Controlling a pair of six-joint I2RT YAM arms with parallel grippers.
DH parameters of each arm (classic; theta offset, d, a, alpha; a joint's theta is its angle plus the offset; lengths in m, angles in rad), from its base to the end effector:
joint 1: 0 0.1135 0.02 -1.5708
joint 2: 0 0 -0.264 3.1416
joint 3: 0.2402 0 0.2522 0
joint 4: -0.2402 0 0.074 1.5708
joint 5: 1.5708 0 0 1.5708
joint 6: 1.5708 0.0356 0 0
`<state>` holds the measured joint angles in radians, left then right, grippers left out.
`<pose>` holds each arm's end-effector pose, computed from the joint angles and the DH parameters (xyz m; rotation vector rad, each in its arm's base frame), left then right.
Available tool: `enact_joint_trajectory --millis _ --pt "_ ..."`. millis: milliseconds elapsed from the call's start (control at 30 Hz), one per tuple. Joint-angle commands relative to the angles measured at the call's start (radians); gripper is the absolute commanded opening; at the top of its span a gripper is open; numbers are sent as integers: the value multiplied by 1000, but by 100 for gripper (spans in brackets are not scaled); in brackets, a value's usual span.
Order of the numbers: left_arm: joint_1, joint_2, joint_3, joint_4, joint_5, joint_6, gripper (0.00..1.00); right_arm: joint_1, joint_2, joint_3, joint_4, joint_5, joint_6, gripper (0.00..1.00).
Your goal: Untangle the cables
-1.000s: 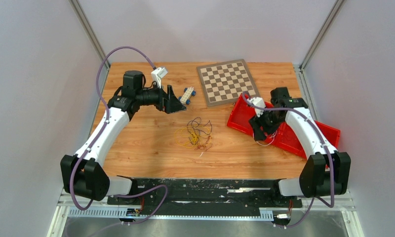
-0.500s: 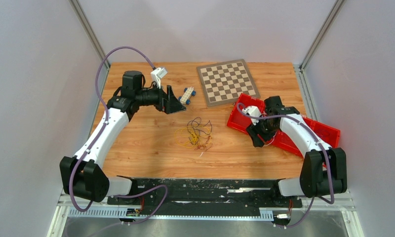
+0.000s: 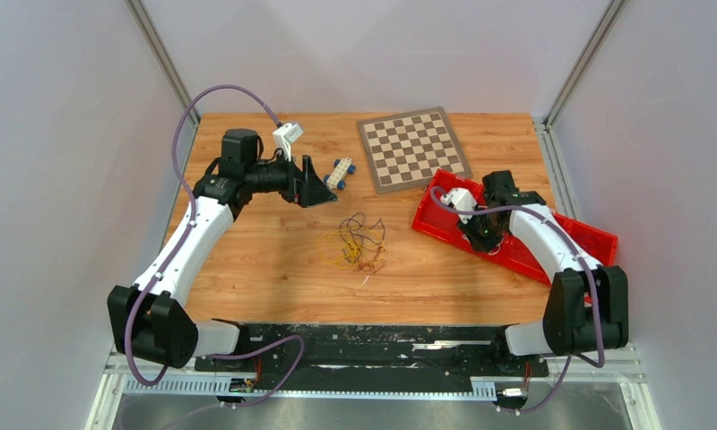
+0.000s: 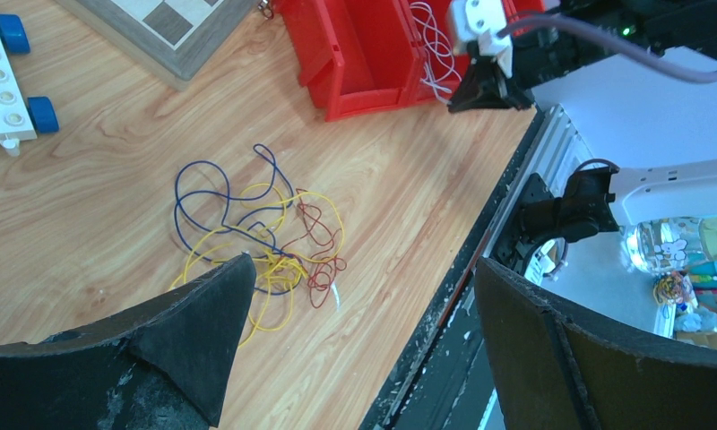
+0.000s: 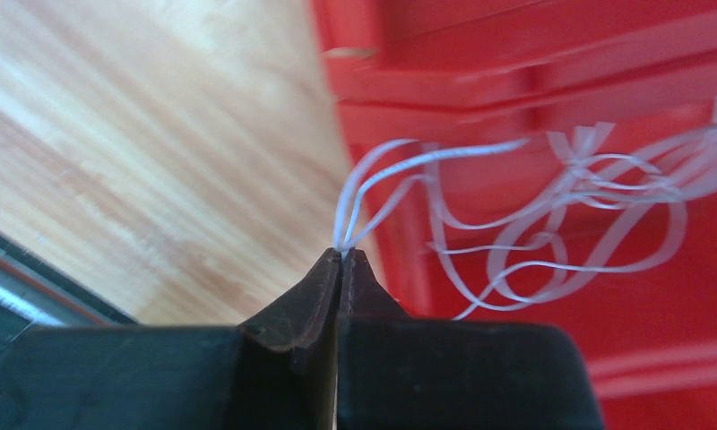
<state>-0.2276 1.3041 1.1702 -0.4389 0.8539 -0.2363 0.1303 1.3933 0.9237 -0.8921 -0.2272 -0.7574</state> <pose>0.2697 -0.0900 0.3421 0.5067 2.0822 -1.1815 0.2385 0.0393 0.2097 -1.2615 2.5731 0.2182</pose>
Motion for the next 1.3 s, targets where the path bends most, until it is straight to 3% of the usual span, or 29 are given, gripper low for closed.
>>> enact_joint_trajectory --millis 0,300,633,733,1167,1267 --pt "4 -22 18 3 -2 7 100 -70 24 128 91 63 -37 0" --pt "4 19 60 -10 -3 17 100 -121 309 270 187 127 32 0" --pt "4 25 59 -43 -25 53 100 -122 369 236 268 142 81 0" --pt "4 21 50 -45 -34 61 100 -121 308 225 244 126 81 9" --pt "36 -59 -78 44 -127 71 100 -172 71 421 -116 -43 57 69" --pt "54 -60 -97 37 -123 69 100 -172 56 429 -157 -81 61 76"
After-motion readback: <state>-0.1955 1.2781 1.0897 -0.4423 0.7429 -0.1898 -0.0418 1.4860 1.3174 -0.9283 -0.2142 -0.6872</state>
